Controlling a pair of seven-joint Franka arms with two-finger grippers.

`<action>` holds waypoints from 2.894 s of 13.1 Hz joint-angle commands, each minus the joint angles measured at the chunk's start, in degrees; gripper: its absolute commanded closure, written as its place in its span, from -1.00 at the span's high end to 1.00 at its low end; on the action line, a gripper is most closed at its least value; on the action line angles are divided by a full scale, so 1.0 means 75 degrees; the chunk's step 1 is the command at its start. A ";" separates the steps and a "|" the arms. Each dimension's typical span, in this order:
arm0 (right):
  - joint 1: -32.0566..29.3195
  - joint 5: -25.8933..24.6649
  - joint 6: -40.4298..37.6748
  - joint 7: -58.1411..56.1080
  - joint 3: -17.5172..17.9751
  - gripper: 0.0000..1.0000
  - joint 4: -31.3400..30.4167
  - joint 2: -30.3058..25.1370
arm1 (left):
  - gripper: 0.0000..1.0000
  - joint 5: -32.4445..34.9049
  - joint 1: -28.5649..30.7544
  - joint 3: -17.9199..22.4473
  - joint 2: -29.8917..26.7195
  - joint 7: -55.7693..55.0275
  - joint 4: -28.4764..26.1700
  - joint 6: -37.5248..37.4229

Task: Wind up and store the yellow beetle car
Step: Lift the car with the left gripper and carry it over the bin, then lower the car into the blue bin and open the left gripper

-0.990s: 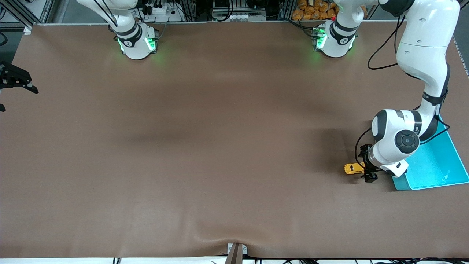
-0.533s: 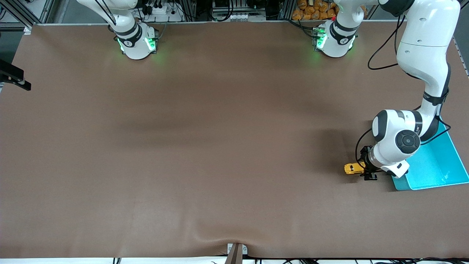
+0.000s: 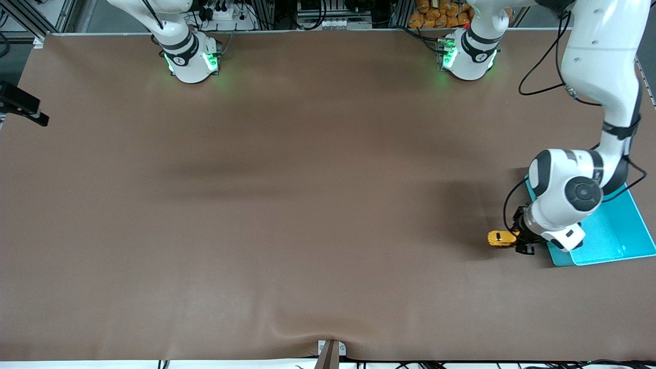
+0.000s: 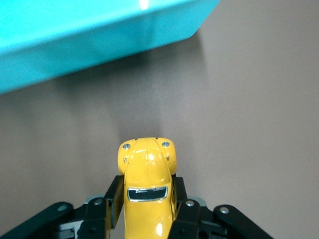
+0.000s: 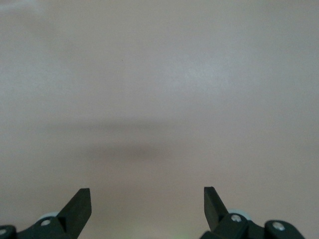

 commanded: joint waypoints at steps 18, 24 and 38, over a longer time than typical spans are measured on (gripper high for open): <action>0.0143 -0.0154 0.0255 0.0322 0.0090 1.00 -0.0467 -0.0355 | -1.00 -0.1534 0.3315 -0.0049 0.0267 1.4334 0.0195 0.0033; 0.0131 -0.0108 0.0255 0.0404 0.0078 1.00 -0.0362 -0.0249 | 0.99 -0.1464 0.3198 -0.0165 0.0621 1.5330 0.0195 0.0598; 0.0189 -0.0154 0.0244 0.0416 0.0090 1.00 -0.0021 -0.0249 | 1.00 -0.1417 0.2951 -0.2377 -0.2296 1.2164 -0.0847 -0.1159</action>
